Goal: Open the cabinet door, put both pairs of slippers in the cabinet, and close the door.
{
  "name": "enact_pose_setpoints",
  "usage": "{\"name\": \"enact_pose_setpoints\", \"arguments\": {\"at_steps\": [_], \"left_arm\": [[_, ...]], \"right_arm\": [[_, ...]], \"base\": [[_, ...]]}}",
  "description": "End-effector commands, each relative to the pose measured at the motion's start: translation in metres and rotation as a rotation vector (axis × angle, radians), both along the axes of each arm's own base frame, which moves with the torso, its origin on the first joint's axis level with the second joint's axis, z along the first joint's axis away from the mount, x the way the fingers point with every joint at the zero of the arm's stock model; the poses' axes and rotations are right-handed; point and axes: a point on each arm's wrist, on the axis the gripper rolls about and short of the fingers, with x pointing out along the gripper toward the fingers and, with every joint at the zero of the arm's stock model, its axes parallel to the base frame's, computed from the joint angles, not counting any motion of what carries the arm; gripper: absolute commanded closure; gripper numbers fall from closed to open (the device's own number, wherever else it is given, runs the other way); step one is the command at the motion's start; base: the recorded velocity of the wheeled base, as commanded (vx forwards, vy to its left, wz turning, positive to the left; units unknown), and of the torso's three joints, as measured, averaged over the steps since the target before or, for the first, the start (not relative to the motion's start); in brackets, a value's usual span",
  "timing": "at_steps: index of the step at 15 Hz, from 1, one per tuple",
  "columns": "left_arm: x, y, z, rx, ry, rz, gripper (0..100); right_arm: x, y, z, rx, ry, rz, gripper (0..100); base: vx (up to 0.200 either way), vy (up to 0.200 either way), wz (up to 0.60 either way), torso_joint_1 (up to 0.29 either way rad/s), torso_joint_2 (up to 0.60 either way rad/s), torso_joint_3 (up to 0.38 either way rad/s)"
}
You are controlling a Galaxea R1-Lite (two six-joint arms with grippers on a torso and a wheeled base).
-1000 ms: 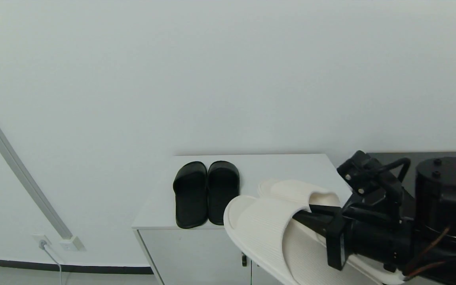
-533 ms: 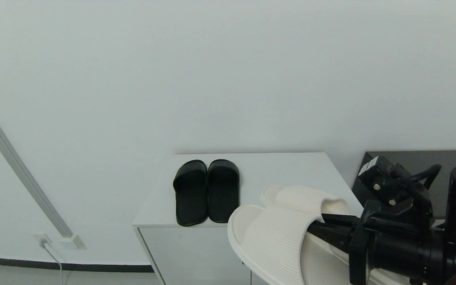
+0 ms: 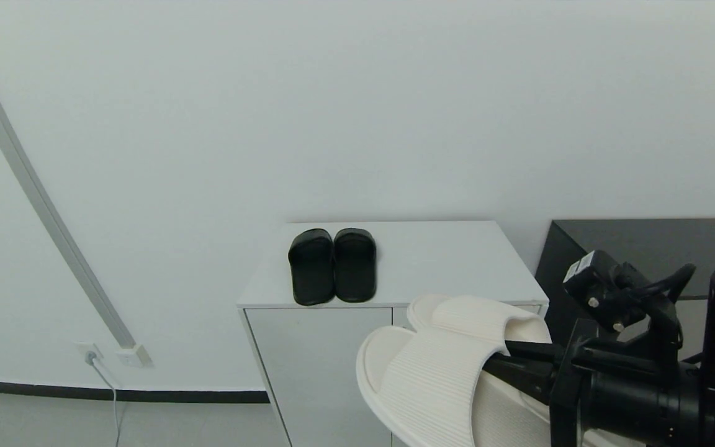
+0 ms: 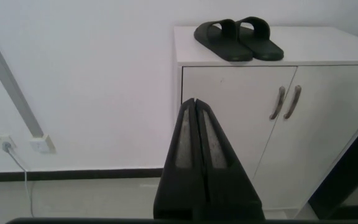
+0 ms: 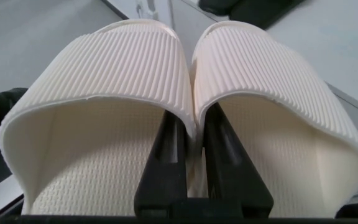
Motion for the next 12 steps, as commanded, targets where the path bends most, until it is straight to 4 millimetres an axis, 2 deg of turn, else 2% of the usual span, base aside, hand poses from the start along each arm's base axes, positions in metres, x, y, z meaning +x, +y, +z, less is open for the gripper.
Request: {"name": "enact_pose_setpoints", "arguments": {"at_steps": [1,12], "left_arm": [[0.0001,0.0000,0.0000,0.000,0.001,0.000,100],[0.0000,0.0000,0.0000,-0.003,-0.001,0.000,100]], "right_arm": [[0.0006,0.0004,-0.0030,-0.013,0.002,0.001,100],[0.0048,-0.0014,-0.0100,-0.034,0.014,-0.017,100]], "base": [[0.000,0.000,0.00,0.000,0.00,0.000],[0.000,0.000,0.00,0.000,0.00,0.000]]}}
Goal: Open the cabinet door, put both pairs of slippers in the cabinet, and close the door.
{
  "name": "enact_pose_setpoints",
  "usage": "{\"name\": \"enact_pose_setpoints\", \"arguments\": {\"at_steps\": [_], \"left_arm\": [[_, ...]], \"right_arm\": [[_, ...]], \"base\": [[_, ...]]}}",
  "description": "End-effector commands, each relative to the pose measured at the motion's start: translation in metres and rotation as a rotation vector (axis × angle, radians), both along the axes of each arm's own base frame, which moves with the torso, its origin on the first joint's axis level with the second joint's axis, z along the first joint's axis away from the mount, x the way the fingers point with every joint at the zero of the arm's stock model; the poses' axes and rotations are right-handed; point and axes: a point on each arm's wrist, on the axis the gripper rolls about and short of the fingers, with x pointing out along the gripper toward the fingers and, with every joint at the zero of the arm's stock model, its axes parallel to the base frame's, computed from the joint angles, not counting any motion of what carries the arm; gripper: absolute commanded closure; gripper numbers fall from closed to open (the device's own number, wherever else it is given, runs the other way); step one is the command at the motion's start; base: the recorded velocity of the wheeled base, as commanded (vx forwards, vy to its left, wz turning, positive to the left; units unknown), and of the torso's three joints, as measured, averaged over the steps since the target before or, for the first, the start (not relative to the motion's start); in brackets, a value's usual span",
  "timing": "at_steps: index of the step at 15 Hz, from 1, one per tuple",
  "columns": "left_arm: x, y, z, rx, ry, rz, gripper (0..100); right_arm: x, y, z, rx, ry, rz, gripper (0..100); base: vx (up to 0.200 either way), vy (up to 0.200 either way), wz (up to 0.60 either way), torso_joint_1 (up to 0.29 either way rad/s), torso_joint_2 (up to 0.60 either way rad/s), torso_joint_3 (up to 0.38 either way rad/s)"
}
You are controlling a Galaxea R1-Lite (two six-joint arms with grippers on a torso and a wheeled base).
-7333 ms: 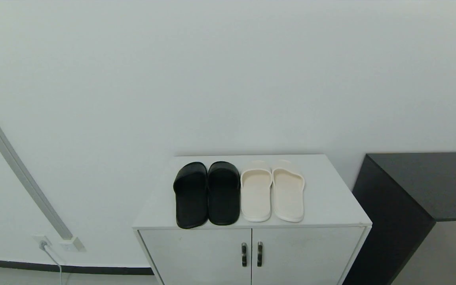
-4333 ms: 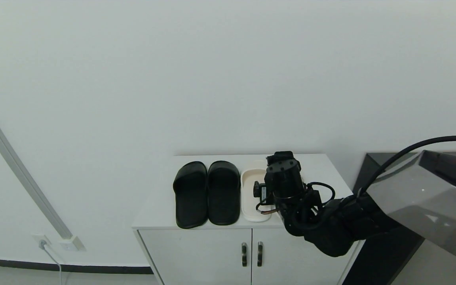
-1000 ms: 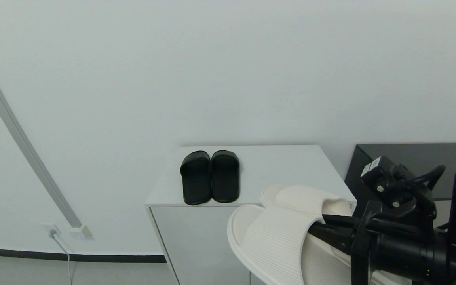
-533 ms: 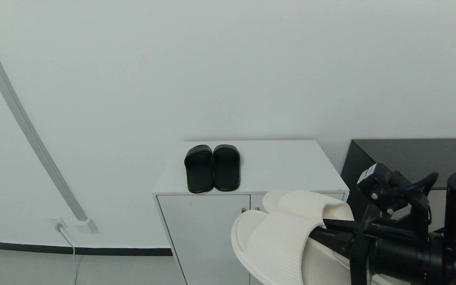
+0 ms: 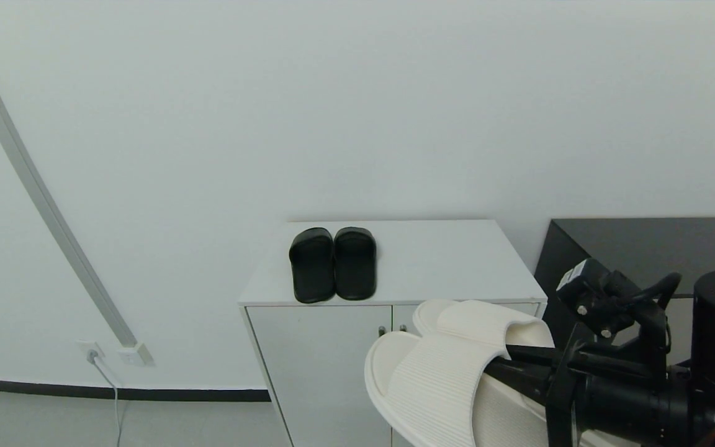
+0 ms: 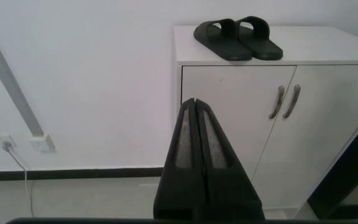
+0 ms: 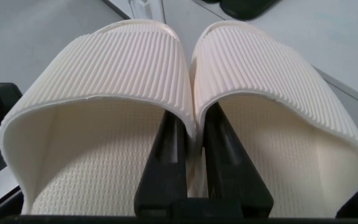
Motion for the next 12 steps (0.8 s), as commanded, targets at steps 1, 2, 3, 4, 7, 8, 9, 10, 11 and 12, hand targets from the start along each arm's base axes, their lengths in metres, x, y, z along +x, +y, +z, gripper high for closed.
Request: {"name": "enact_pose_setpoints", "arguments": {"at_steps": [1,2,3,4,7,8,9,10,11,12], "left_arm": [[0.0000,0.0000,0.0000,0.000,0.000,0.000,100],[0.0000,0.0000,0.0000,0.000,0.000,0.000,100],[0.0000,0.0000,0.0000,0.000,0.000,0.000,100],[0.0000,0.0000,0.0000,0.000,0.000,0.000,100],[0.0000,0.0000,0.0000,0.000,0.000,0.000,100],[0.0001,0.0000,0.0000,0.000,0.001,0.000,100],[0.0000,0.0000,0.0000,0.002,0.000,0.000,100],[0.0001,0.0000,0.0000,0.002,0.001,0.000,100],[0.0000,0.0000,0.0004,-0.003,0.000,-0.001,0],[0.0000,0.0000,0.0004,-0.003,0.000,-0.001,0]], "right_arm": [[0.0005,0.0006,-0.0023,-0.007,0.007,0.001,100],[0.0003,0.0004,-0.0020,-0.011,-0.001,0.004,100],[0.0002,0.0003,-0.0024,-0.015,-0.003,0.006,100],[0.0002,0.0003,-0.0024,-0.022,-0.011,0.009,100],[-0.0007,-0.0002,-0.0044,-0.029,-0.008,0.013,100],[-0.0008,-0.0003,-0.0048,-0.030,-0.007,0.013,100],[-0.0010,-0.0005,-0.0045,-0.029,-0.008,0.013,100],[-0.0009,-0.0004,-0.0041,-0.028,-0.009,0.013,100],[-0.0012,-0.0007,-0.0042,-0.028,-0.009,0.013,100],[-0.0010,-0.0005,-0.0045,-0.029,-0.008,0.013,100]], "base": [[0.000,0.000,0.00,0.000,0.00,0.000],[0.000,0.000,0.00,0.000,0.00,0.000],[0.000,0.000,0.00,0.000,0.00,0.000],[0.000,0.000,0.00,0.000,0.00,0.000],[0.000,0.000,0.00,-0.086,0.20,0.107],[0.000,0.000,0.00,-0.159,0.36,0.212],[0.000,0.000,0.00,-0.163,0.38,0.207],[0.000,0.000,0.00,-0.173,0.39,0.207],[0.000,0.000,0.00,-0.168,0.38,0.217],[0.000,0.000,0.00,-0.168,0.40,0.227]]}}
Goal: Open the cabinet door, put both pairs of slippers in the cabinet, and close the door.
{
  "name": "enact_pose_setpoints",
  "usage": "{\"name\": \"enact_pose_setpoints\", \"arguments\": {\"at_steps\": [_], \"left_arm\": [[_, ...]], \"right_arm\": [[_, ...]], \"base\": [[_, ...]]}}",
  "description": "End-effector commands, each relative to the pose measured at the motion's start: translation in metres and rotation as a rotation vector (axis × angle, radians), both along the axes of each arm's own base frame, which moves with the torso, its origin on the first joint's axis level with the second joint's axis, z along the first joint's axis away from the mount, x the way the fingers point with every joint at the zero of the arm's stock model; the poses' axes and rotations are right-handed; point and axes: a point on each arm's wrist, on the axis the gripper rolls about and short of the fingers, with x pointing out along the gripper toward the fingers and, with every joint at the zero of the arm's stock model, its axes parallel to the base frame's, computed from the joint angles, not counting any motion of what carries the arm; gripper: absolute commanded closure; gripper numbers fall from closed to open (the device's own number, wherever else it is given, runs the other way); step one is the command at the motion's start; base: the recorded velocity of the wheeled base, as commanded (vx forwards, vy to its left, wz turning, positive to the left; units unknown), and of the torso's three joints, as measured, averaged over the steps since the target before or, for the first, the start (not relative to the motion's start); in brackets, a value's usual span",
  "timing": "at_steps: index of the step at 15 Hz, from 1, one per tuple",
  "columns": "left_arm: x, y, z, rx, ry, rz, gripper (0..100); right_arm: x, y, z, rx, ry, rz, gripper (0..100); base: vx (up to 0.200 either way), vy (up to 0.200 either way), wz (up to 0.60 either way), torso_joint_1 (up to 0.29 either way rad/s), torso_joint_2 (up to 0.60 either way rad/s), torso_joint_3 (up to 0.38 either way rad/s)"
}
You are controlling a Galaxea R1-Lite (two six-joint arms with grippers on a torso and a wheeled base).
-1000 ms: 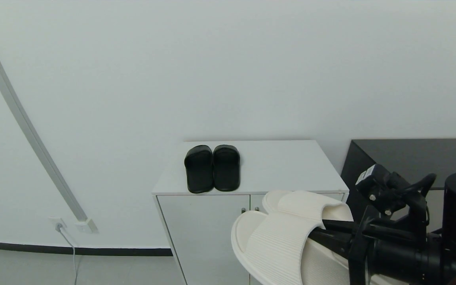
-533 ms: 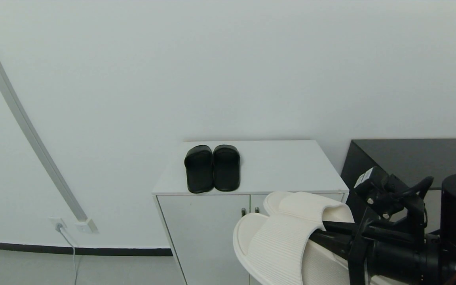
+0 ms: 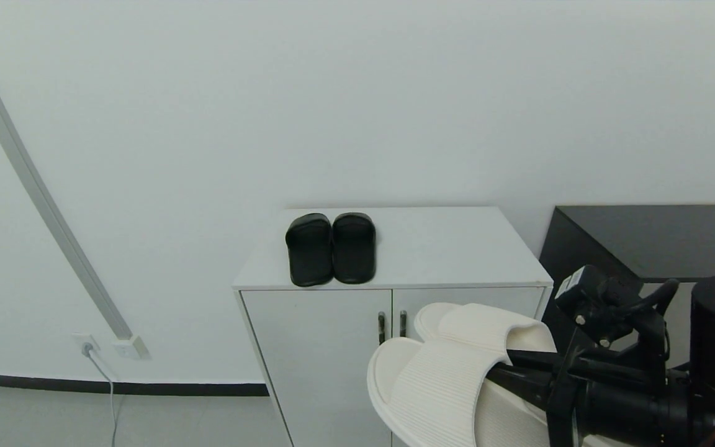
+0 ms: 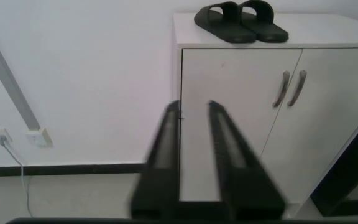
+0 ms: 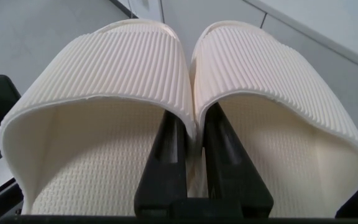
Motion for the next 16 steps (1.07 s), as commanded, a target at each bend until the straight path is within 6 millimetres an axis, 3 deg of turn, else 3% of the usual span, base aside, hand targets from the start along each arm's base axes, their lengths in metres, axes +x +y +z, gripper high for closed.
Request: {"name": "enact_pose_setpoints", "arguments": {"at_steps": [1,16], "left_arm": [[0.0000,0.0000,0.0003,0.002,0.000,0.000,0],[0.0001,0.0000,-0.0001,0.002,0.001,0.001,0]], "right_arm": [[0.0004,0.0006,-0.0010,-0.003,0.003,0.001,100],[-0.0012,-0.0006,-0.0051,-0.031,-0.008,0.013,100]], "base": [[0.000,0.000,0.00,-0.203,0.45,0.256],[0.000,0.000,0.00,-0.202,0.52,0.317]]}}
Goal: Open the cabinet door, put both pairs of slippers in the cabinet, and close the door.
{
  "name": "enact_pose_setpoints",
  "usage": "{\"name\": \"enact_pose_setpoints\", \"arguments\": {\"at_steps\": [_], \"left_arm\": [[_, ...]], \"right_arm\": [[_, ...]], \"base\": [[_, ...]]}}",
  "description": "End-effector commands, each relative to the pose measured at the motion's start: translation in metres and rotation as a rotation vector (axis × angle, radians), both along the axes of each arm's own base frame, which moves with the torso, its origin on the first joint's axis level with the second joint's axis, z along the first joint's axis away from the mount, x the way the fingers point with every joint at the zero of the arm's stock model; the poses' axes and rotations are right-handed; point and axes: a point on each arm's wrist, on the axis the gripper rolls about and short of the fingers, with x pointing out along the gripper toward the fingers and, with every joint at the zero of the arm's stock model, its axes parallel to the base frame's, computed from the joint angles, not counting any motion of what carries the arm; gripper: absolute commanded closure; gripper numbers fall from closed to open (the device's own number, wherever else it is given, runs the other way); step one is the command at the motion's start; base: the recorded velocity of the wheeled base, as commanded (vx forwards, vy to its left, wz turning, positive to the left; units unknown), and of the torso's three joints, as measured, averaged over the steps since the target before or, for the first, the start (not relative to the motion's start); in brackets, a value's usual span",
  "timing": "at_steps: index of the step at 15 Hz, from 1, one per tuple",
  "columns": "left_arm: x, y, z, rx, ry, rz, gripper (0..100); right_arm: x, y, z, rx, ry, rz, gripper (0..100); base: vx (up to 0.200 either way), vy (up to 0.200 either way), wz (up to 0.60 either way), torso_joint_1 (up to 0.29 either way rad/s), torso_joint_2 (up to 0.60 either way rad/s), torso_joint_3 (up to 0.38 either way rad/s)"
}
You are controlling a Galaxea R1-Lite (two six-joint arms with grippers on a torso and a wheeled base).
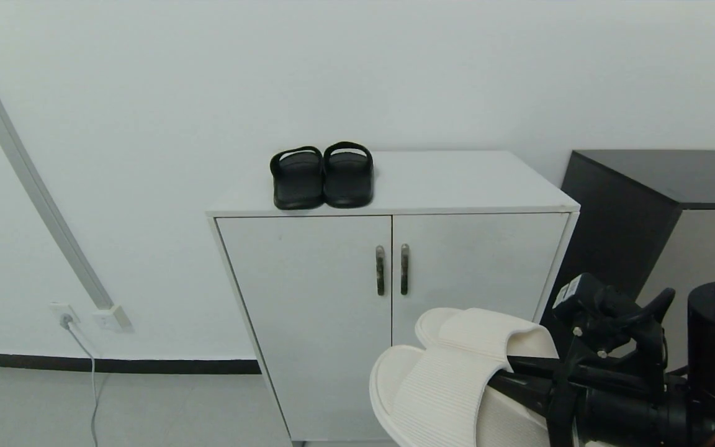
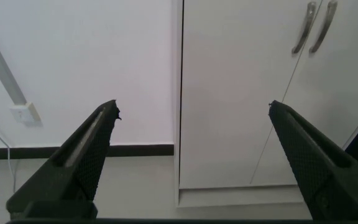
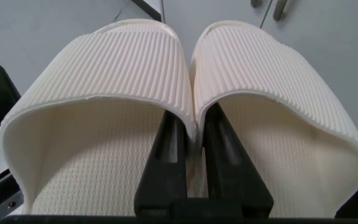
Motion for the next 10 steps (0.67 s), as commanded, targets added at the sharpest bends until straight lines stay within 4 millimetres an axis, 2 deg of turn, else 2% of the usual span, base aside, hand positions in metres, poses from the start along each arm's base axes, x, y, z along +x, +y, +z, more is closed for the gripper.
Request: {"name": "enact_pose_setpoints", "arguments": {"at_steps": [1,6,10], "left_arm": [[0.0000,0.0000,0.0000,0.000,0.000,0.000,0],[0.0001,0.0000,0.0000,0.000,0.001,0.000,0],[0.0001,0.0000,0.0000,0.000,0.001,0.000,0]], "right_arm": [[0.0001,0.0001,-0.0007,-0.001,0.002,0.001,100],[0.0001,0.0002,-0.0014,-0.004,0.004,0.001,100],[0.0008,0.0014,-0.0038,-0.013,0.010,0.003,100]], "base": [[0.000,0.000,0.00,-0.149,0.48,0.325],[0.000,0.000,0.00,-0.137,0.47,0.338],[0.000,0.000,0.00,-0.085,0.45,0.361]]}}
